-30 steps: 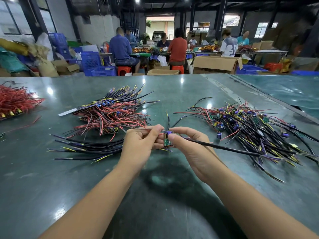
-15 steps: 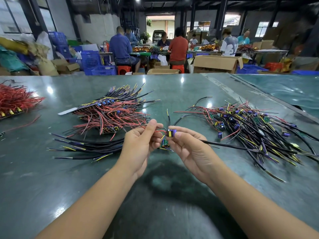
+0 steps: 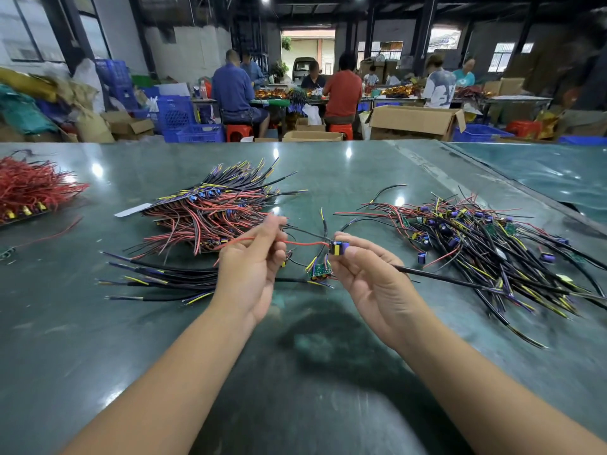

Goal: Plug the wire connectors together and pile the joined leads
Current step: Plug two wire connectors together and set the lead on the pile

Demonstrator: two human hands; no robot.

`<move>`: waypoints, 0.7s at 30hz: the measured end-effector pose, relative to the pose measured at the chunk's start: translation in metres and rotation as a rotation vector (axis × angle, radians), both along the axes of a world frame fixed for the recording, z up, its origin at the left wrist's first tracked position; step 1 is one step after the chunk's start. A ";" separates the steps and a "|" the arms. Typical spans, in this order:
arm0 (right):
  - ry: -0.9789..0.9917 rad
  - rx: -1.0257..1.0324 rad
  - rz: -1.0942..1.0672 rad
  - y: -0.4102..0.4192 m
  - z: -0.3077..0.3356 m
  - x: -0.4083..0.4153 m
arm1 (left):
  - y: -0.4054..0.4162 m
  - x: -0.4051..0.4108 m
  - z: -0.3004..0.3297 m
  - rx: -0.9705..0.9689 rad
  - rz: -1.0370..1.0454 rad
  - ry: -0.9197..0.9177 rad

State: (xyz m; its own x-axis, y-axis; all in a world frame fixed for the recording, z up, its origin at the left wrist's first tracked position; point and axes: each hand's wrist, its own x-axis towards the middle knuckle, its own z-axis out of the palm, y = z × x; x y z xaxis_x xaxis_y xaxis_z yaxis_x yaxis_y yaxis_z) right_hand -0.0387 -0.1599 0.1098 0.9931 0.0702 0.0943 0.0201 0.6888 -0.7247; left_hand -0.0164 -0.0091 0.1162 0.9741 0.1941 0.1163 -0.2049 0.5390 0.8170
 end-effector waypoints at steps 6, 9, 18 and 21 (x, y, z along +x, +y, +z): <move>0.024 0.068 -0.053 -0.008 0.001 0.004 | 0.012 0.004 0.008 -0.205 -0.012 0.077; 0.047 0.102 -0.056 -0.007 0.002 0.004 | 0.006 -0.003 0.008 -0.451 -0.176 0.112; 0.183 0.344 -0.076 -0.010 0.008 0.006 | 0.001 -0.010 0.001 -0.700 -0.295 0.146; 0.187 0.409 -0.106 -0.014 0.010 0.006 | -0.004 -0.010 0.001 -0.525 -0.288 0.227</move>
